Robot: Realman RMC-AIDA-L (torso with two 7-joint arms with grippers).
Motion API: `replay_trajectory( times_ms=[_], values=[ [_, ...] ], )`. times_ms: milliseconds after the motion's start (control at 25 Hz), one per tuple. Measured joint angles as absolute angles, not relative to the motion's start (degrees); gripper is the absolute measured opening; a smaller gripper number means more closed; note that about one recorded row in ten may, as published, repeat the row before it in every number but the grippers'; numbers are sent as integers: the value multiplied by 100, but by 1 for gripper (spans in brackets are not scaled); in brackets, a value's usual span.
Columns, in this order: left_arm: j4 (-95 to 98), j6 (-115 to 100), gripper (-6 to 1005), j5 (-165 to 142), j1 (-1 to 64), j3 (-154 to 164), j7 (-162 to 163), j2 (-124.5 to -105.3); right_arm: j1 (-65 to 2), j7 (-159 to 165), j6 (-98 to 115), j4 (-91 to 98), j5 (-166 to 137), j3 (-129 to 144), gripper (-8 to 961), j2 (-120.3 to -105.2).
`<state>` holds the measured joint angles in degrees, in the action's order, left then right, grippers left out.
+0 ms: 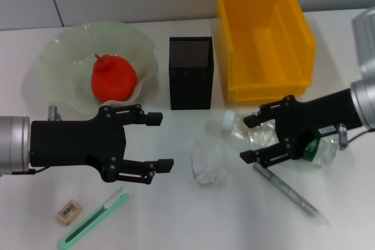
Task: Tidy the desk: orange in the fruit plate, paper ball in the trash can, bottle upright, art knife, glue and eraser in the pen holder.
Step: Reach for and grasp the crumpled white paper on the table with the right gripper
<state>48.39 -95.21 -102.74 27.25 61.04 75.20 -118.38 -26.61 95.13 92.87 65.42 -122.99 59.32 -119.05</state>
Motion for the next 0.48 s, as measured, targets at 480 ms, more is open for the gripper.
replay_trajectory(
  times_ms=[480],
  values=[
    [4729,-9472,865,-10275,2723,6108,7370,-11840,-3336,10186,8991,6254,-13111,6149,762,-11910]
  ],
)
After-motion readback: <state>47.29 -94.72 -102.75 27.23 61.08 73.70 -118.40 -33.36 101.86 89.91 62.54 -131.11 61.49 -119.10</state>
